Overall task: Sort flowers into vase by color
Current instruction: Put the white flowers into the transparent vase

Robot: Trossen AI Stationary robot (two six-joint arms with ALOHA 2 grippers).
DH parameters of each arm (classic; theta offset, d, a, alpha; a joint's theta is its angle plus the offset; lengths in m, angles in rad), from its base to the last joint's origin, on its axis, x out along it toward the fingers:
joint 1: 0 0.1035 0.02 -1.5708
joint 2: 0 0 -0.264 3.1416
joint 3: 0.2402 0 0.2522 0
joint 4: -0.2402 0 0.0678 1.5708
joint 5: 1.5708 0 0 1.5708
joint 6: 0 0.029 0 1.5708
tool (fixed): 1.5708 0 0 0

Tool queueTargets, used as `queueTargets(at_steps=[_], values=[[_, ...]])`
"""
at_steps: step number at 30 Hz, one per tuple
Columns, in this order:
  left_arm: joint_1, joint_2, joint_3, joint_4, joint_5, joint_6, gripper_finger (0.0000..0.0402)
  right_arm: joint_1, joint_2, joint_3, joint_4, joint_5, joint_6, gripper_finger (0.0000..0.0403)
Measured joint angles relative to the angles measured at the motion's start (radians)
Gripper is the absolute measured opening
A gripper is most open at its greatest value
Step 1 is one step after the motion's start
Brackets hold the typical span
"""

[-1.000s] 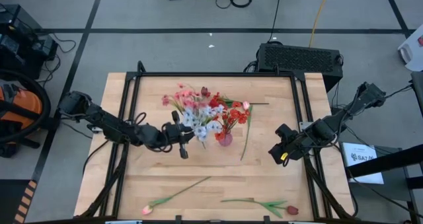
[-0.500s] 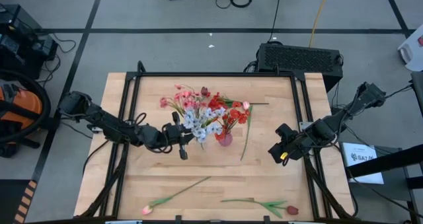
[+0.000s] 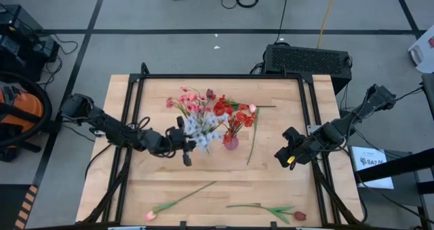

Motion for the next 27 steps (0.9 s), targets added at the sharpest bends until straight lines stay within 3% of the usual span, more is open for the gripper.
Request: queueTargets(at_steps=[21,27], values=[[-0.009,0.0,0.001,-0.21,-0.055,-0.08,0.0077,0.0,0.0,0.0,0.0,0.0,0.0,0.0157],[-0.009,0.0,0.001,-0.282,-0.055,-0.183,0.0077,0.0,0.0,0.0,-0.002,0.0,-0.009,0.0157]])
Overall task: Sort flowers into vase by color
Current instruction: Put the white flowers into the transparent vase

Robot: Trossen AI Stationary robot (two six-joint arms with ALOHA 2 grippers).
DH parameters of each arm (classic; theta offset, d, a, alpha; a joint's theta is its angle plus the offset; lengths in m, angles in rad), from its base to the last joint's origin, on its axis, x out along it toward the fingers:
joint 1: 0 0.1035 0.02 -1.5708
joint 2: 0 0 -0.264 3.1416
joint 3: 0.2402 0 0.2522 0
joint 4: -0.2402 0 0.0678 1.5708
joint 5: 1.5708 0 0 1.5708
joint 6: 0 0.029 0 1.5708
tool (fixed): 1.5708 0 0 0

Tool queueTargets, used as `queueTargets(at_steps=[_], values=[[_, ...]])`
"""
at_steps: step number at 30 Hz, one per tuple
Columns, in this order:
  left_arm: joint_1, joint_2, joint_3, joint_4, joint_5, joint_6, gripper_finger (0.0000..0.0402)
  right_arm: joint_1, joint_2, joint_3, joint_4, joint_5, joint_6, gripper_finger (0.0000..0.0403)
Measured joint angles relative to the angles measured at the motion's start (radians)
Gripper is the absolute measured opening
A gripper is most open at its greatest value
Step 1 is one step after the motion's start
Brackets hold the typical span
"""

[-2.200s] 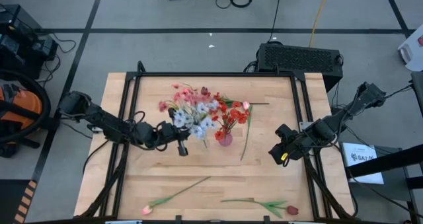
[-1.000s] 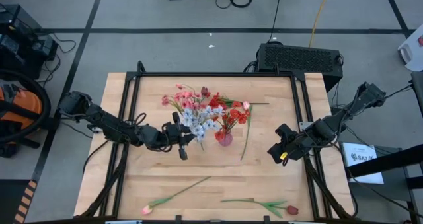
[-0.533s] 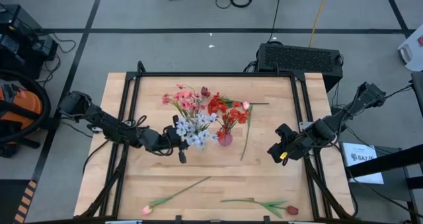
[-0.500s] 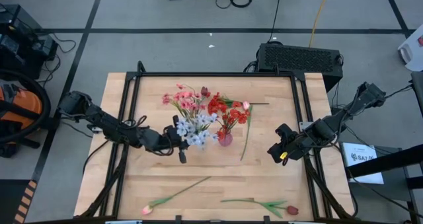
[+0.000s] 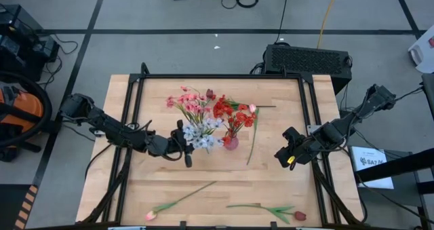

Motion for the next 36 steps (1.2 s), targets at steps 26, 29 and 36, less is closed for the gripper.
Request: queueTargets(at_steps=[26,29,36], values=[[-0.002,-0.011,0.0,-0.058,0.013,-0.131,0.017,0.0,0.0,0.0,-0.005,0.023,-0.008,0.0157],[-0.011,-0.029,0.0,-0.06,0.021,-0.123,0.0171,0.0,0.0,0.0,-0.005,0.022,-0.008,0.0157],[-0.029,-0.116,0.0,-0.129,0.021,-0.124,0.0171,-0.009,0.0,0.0,-0.006,0.024,0.002,0.0157]])
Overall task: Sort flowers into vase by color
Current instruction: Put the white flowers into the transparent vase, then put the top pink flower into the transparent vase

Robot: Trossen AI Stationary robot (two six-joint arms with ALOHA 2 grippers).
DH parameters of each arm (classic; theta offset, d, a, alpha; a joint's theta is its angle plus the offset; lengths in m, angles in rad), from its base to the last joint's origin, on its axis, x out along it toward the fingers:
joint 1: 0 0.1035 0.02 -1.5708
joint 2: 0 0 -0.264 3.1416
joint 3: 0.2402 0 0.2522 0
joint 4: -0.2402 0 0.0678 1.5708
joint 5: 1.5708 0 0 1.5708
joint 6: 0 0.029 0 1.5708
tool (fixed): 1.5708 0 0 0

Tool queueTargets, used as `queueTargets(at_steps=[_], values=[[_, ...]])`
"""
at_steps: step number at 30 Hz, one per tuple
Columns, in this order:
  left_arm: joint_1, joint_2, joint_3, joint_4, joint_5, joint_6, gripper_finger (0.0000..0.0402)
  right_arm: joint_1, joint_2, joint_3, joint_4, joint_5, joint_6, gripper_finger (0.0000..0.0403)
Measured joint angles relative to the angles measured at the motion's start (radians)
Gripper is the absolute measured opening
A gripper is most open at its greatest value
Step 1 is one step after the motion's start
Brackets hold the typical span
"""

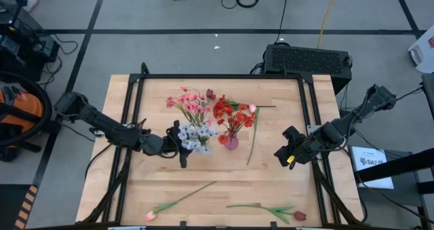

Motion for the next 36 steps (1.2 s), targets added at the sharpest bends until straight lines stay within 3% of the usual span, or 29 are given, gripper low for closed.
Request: queueTargets(at_steps=[13,23,31,36], values=[[-0.022,-0.186,0.0,-0.28,-0.002,-0.022,0.0171,-0.066,0.0,0.0,0.008,0.001,0.002,0.0157],[-0.043,-0.279,0.0,-0.642,-0.001,-0.293,0.0171,-0.137,0.0,0.0,0.007,0.001,-0.067,0.0157],[-0.05,-0.279,0.0,-0.84,0.037,-0.489,0.0171,-0.194,0.0,0.0,-0.007,0.001,-0.116,0.0157],[-0.05,-0.276,0.0,-0.883,0.099,-0.558,0.0171,-0.222,0.0,0.0,-0.084,-0.003,-0.114,0.0157]])
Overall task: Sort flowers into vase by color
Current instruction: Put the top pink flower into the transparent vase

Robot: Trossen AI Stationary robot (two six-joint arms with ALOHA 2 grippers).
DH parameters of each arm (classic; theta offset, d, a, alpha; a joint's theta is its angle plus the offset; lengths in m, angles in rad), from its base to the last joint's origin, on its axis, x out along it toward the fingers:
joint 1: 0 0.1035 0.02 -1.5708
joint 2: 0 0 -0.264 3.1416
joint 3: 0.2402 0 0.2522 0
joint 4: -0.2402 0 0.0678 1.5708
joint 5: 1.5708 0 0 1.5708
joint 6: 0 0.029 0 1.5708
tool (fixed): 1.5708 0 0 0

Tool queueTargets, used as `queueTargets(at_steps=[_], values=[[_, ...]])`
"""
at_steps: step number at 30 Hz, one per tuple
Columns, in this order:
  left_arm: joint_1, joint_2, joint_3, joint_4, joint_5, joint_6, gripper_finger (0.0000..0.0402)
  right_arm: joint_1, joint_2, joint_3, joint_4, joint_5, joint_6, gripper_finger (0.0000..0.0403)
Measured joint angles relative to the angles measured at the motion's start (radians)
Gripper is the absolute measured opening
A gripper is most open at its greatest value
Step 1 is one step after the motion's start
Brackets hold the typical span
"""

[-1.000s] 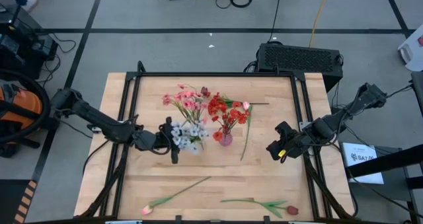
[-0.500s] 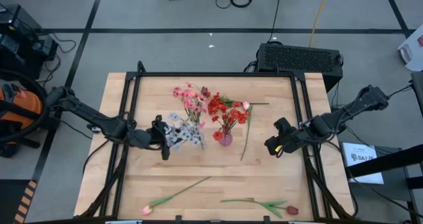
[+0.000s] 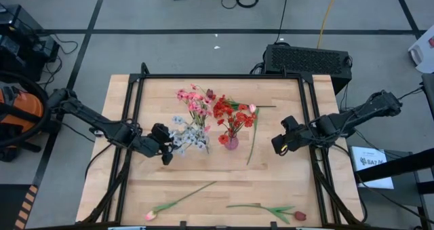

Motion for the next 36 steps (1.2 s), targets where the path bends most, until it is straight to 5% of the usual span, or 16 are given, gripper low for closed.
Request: queueTargets(at_steps=[8,18,30,33,36], values=[[0.0,0.0,0.0,-0.009,0.082,-0.043,0.0171,0.0,0.0,0.0,-0.192,-0.105,0.09,0.0157],[0.0,0.0,0.0,-0.051,0.087,-0.171,0.0171,-0.072,0.008,0.0,-0.284,-0.051,-0.004,0.015],[0.001,0.0,0.0,-0.049,0.079,-0.183,0.0171,-0.545,0.029,-0.001,-0.174,-0.186,-0.673,0.0077],[0.001,0.0,0.0,-0.044,0.055,-0.183,0.0171,-0.664,0.044,-0.001,-0.072,-0.285,-0.782,0.0059],[0.001,0.0,0.0,-0.042,0.023,-0.184,0.0171,-0.737,0.072,-0.001,0.013,-0.264,-0.785,0.0048]])
